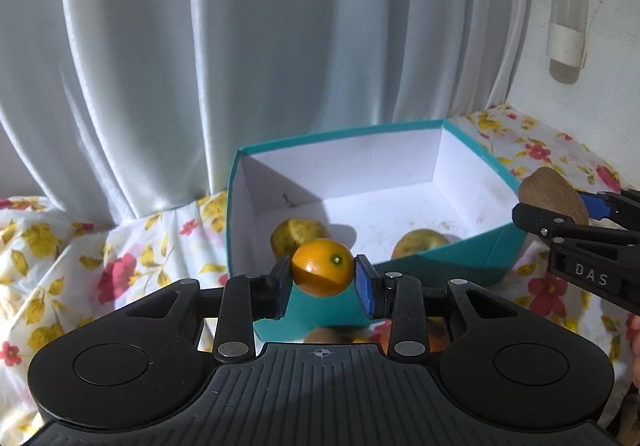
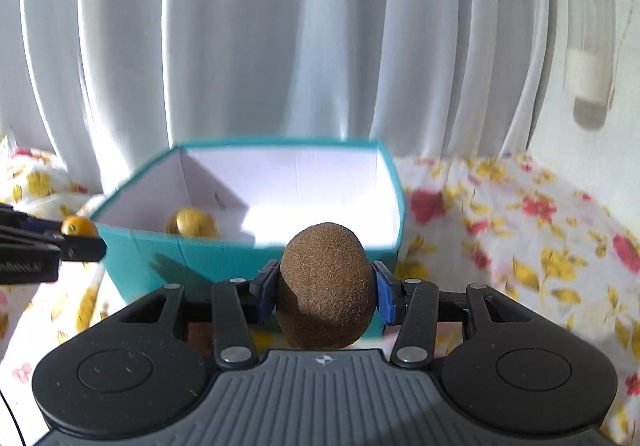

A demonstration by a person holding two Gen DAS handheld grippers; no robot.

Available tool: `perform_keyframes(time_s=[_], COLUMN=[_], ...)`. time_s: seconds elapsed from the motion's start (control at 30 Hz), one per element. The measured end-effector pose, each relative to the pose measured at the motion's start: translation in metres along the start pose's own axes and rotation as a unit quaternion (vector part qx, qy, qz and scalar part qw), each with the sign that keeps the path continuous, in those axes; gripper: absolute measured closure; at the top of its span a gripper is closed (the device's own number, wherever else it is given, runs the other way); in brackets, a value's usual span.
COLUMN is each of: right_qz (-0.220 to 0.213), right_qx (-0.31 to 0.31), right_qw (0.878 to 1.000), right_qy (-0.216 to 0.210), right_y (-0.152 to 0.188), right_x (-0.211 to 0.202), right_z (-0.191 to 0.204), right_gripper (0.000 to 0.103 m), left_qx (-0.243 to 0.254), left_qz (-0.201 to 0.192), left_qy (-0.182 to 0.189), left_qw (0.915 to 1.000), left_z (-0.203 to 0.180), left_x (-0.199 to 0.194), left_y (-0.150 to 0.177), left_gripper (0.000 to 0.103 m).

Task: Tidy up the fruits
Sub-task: 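Carry the kumquat over the box with the left tool while the right tool carries the kiwi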

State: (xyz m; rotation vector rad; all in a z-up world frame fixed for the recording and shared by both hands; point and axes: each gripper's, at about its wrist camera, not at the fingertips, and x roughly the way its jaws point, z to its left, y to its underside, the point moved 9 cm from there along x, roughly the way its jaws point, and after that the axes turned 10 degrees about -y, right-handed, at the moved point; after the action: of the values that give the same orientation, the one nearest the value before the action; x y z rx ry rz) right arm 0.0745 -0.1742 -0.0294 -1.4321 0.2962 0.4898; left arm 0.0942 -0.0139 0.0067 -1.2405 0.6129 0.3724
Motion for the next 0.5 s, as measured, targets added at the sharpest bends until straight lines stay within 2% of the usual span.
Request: perform_keyframes(time_s=[0.1, 0.23, 0.37, 0.5], right_qz=[-0.018, -0.037, -0.063, -0.081], right_qx=[-0.014, -0.02, -0.012, -0.005], right_qw=[1.0, 0.999, 0.998, 0.997], right_qy=[0.012, 0.019, 0.016, 0.012], right_y=[-0.024, -0.053, -0.081, -0.091], right_x=[-0.004, -0.006, -0.009, -0.008], right_z=[-0.002, -0.004, -0.002, 0.001], right_gripper=[0.055, 0.055, 0.055, 0.055], left_qx=[0.012, 0.016, 0.002, -0.022], left_qz=[-0.023, -0.031, -0.045, -0.029], left_qy=[-0.001, -0.024, -0.025, -0.057], left_qw=[0.9997, 0.9991, 0.9987, 0.9977], left_z=[-0.003, -0.002, -0.001, 0.003], left_x=[-0.014, -0.025, -0.026, -0.01], left_y=[-0.024, -0.058, -0.091, -0.087], left_gripper=[0.066, 0.066, 0.066, 0.066])
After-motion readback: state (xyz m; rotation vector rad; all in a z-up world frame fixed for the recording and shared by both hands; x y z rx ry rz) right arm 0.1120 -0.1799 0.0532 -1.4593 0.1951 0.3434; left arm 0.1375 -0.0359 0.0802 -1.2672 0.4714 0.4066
